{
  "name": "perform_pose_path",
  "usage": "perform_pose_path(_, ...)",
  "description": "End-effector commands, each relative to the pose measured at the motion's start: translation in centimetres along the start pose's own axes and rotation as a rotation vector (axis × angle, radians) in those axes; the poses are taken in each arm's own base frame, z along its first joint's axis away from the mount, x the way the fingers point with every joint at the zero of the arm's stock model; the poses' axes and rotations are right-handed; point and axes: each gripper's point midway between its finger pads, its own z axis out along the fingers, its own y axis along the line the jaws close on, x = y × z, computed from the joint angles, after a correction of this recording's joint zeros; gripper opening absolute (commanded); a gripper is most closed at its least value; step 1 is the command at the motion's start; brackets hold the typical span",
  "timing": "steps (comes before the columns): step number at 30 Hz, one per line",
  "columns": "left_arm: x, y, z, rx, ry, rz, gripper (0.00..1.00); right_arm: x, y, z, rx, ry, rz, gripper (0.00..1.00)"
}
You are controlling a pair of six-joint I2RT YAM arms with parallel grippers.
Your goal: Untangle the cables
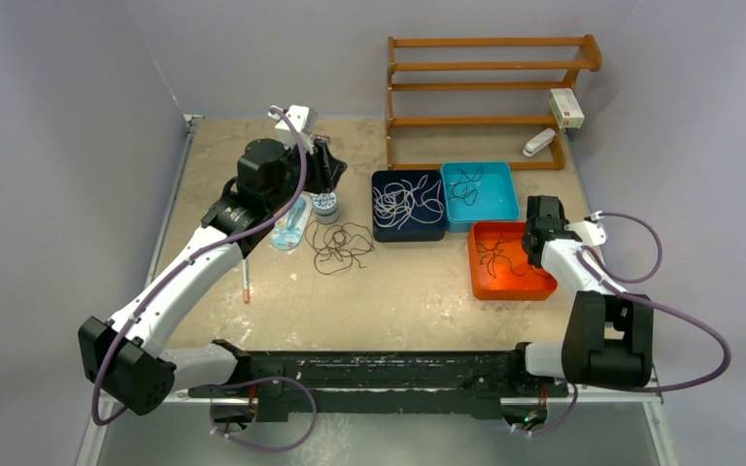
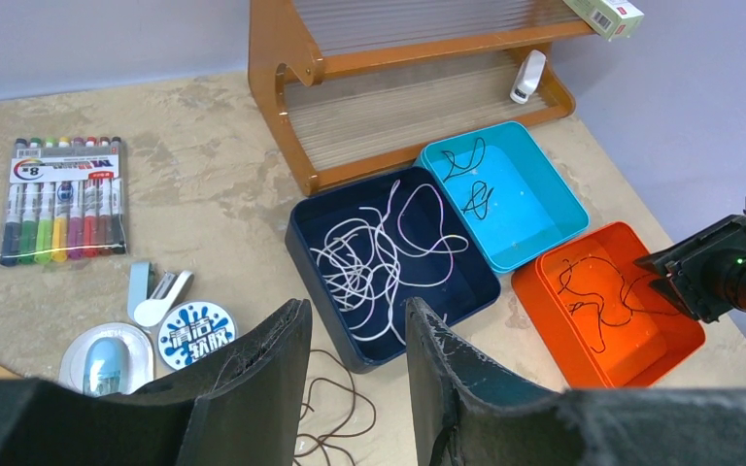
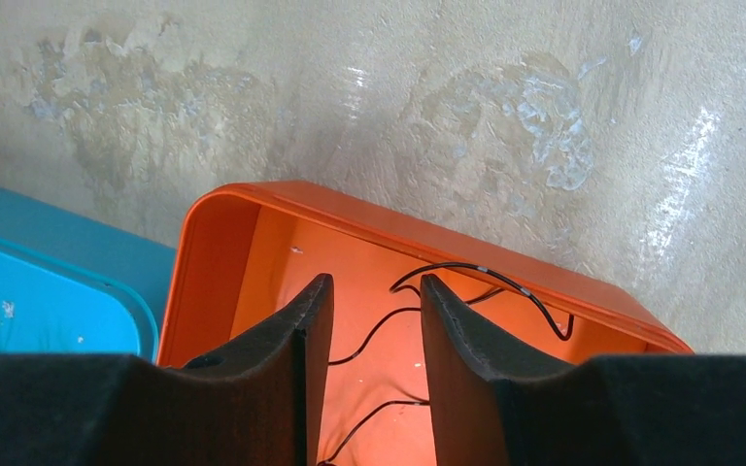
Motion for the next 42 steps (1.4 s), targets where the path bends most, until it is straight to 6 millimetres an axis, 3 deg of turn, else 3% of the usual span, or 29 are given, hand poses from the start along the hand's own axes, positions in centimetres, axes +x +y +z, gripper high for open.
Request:
perform_pose_path(1,-1.2,-0.2,-0.2,0.017,-0.046,-0.010,0.40,0.0,-0.1,0.5,0.007,-0.006,0.026,0.40)
perform_pose_path(11,-1.3,0.0,-0.3,0.011,-0.048,-0.006,0.40,0.4,-0.5,0.9,0.020,0.003,0.063,0.27)
perform_pose_path(24,-1.2,0.1,-0.2,0.010,-0.045,-0.007,0.40,-0.1,0.1,0.5,-0.001,-0.005,0.072,0.00)
perform_pose_path(28,-1.2,0.1,-0.1,0.011,-0.044,-0.009,0.40,-1.0,1.0,0.4,-0.029,-0.030,0.052,0.00)
perform_pose_path(32,-1.2,0.1,-0.1,0.013,-0.042,-0.009,0.40,-0.4,2.0,-0.1,-0.073,0.001,0.034,0.00)
perform_pose_path(42,-1.1,0.2,0.1,0.015,-0.040,-0.014,0.39,3.2,3.8,-2.1,-0.116,0.038,-0.043,0.00)
